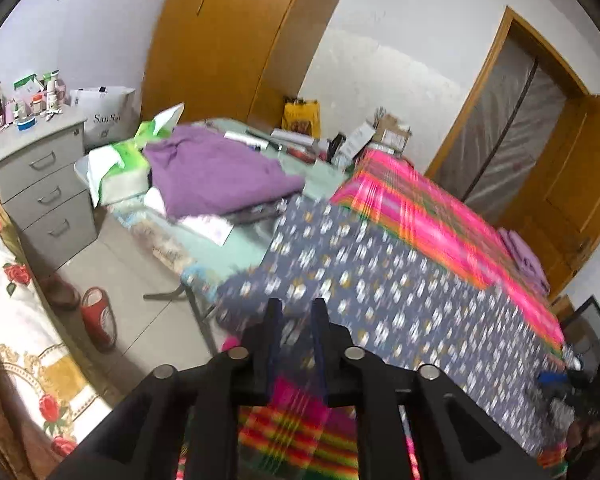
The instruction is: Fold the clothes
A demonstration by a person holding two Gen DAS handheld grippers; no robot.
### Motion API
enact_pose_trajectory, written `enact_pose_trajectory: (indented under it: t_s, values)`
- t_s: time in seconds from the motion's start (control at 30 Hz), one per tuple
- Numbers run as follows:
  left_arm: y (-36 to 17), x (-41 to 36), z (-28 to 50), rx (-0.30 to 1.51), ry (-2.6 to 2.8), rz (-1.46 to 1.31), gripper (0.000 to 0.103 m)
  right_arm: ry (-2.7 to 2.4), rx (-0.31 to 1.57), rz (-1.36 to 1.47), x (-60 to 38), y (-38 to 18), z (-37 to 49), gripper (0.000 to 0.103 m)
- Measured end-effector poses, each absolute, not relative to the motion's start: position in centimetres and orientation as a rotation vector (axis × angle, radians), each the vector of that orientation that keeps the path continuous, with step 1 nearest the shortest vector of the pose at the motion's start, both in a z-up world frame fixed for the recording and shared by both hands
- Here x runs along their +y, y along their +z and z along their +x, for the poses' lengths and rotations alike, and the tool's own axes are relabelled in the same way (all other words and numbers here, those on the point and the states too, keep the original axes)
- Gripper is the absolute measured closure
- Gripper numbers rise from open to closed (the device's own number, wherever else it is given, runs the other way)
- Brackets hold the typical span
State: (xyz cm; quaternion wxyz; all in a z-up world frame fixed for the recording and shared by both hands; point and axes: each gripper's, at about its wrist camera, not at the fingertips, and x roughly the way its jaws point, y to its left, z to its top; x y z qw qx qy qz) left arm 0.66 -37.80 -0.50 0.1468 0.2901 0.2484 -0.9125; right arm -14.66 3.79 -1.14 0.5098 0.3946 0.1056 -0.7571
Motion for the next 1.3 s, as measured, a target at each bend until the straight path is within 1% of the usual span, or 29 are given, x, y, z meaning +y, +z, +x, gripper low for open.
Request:
enact_pose_trajectory:
  t_s: [0.07, 0.13, 0.2, 0.23, 0.27, 0.43, 0.53, 0.6, 0.7, 0.83, 0.93, 1.07, 1.1, 1.13, 1.17, 1.23, 1.3]
  values:
    - [-0.3, -37.4, -0.5, 0.708, -2.669, 0.839, 0.082, -1.856, 0.211, 0.958, 4.3, -1.1, -15.0, 0.074]
    - [-0.9, -37.0, -1.8, 0.663, -2.676, 0.886, 0.082, -1.896, 0.171, 0.97, 5.2, -1.0, -15.3, 0.074]
    - [-2.2, -37.6, -2.0, 0.695, -2.624, 0.924, 0.082, -1.95, 0.148, 0.979, 6.6, -1.0, -15.5, 0.074]
    - [-2.8, -38.0, -2.1, 0.719, -2.596, 0.939, 0.086, -1.981, 0.142, 0.988, 7.4, -1.1, -15.6, 0.074]
    - [-3.1, -38.2, -1.9, 0.731, -2.583, 0.947, 0.085, -2.01, 0.131, 0.999, 8.3, -1.3, -15.7, 0.074]
    - [-1.8, -35.7, -2.4, 0.617, -2.645, 0.98, 0.084, -2.118, 0.025, 1.044, 13.1, -1.2, -16.4, 0.074]
    - [-0.8, -33.4, -3.5, 0.63, -2.731, 0.985, 0.084, -2.176, -0.001, 1.031, 14.8, -0.6, -17.3, 0.074]
    - [-0.5, -31.3, -4.7, 0.636, -2.803, 1.018, 0.084, -2.178, 0.013, 1.024, 15.1, -0.2, -18.1, 0.074]
    - [-0.5, -27.4, -6.5, 0.616, -2.912, 1.102, 0.084, -2.172, 0.122, 1.01, 14.7, 0.3, -19.6, 0.074]
    - [-0.8, -23.2, -7.8, 0.606, -3.013, 1.205, 0.084, -2.094, 0.26, 1.049, 14.0, -0.6, -21.8, 0.073]
    - [-1.2, -20.6, -8.1, 0.589, -3.07, 1.277, 0.084, -2.019, 0.287, 1.085, 13.8, -1.6, -22.7, 0.073]
    - [-1.6, -18.3, -8.1, 0.557, -3.124, 1.352, 0.084, -1.944, 0.274, 1.11, 13.9, -2.4, -23.2, 0.07]
    - [-1.6, -17.8, -8.1, 0.546, -3.133, 1.366, 0.084, -1.938, 0.264, 1.111, 14.0, -2.4, -23.1, 0.071]
    - [-1.7, -17.5, -8.1, 0.537, -3.14, 1.377, 0.084, -1.933, 0.254, 1.111, 14.1, -2.5, -23.1, 0.087]
    - [-1.7, -17.2, -8.1, 0.526, -3.145, 1.387, 0.084, -1.927, 0.245, 1.111, 14.2, -2.5, -23.1, 0.098]
    - [-1.8, -16.6, -8.0, 0.51, -3.151, 1.401, 0.084, -1.964, 0.243, 1.094, 14.5, -2.3, -22.8, 0.102]
    - [-1.8, -16.3, -7.9, 0.506, -3.157, 1.409, 0.084, -2.026, 0.244, 1.076, 14.9, -1.9, -22.7, 0.102]
